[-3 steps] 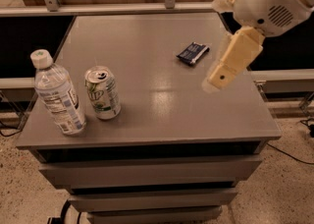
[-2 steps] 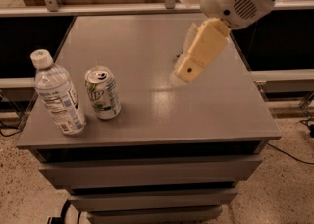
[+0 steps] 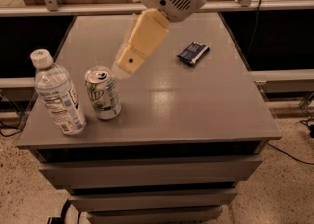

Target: Pick blue plastic bottle

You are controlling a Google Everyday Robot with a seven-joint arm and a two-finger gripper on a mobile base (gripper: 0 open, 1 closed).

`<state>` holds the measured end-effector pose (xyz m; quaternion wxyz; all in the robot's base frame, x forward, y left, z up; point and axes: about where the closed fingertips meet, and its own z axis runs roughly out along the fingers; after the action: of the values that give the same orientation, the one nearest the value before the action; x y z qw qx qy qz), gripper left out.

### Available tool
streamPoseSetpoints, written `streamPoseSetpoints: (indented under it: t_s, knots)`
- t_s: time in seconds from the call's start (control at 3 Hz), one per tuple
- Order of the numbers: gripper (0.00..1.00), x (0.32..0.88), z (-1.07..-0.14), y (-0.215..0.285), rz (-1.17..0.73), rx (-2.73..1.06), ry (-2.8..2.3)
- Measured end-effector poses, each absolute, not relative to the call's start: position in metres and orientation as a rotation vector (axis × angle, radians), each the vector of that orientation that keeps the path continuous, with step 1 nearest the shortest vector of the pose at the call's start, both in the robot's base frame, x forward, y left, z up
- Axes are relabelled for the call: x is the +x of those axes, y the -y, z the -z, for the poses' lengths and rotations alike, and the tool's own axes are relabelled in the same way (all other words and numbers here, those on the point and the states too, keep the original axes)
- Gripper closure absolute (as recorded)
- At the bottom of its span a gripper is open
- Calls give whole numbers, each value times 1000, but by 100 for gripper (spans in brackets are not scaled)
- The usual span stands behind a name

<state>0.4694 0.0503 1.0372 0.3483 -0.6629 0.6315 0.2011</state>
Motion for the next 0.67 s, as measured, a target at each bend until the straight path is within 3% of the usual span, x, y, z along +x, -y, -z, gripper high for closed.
streamPoseSetpoints:
  t_s: [0.67]
  knots:
    - [0, 470, -1023, -107, -605, -1767, -1607]
